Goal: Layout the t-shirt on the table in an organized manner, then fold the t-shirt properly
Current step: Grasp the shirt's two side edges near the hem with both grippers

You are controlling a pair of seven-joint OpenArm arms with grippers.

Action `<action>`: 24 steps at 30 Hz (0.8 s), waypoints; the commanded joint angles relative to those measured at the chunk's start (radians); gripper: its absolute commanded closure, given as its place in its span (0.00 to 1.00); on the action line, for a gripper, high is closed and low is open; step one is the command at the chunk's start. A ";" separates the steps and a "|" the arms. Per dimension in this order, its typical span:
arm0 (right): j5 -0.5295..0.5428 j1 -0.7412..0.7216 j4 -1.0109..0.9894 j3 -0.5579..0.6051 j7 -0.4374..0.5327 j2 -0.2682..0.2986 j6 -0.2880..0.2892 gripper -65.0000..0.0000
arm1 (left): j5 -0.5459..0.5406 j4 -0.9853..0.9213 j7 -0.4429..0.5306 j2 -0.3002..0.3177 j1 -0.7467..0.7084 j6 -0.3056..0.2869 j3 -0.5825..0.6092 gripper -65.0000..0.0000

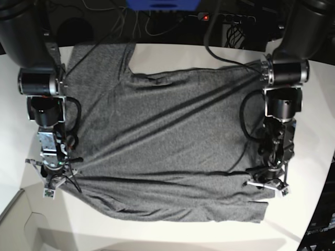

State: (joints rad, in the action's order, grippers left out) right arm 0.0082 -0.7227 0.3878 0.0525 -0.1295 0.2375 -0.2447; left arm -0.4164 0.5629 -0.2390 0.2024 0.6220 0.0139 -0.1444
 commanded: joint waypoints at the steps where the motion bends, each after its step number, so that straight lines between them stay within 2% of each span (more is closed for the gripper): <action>1: -0.003 -0.041 0.018 -0.003 0.026 0.010 -0.021 0.99 | 0.006 0.018 0.020 0.019 0.025 -0.007 -0.001 0.75; 6: -0.003 -0.039 0.018 -0.003 0.026 0.012 -0.021 0.99 | 0.007 0.015 0.022 0.025 0.016 -0.009 0.064 0.75; 10: -0.003 -0.038 0.017 -0.003 0.026 0.012 -0.021 0.99 | 0.006 -0.086 0.048 0.047 0.023 -0.010 0.141 0.75; 17: -0.003 -0.036 0.013 -0.003 0.026 0.016 -0.021 0.99 | 0.006 -0.268 0.270 0.055 0.065 -0.010 0.289 0.75; 24: -0.003 -0.005 0.020 -0.003 0.029 0.030 -0.021 0.99 | 0.006 -0.398 0.439 0.064 0.137 -0.010 0.441 0.75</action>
State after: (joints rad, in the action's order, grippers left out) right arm 0.0082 -0.6868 0.3904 0.0525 -0.1291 0.2588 -0.2443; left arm -0.4114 0.1535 0.1745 0.2558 0.7189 -0.0021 0.2989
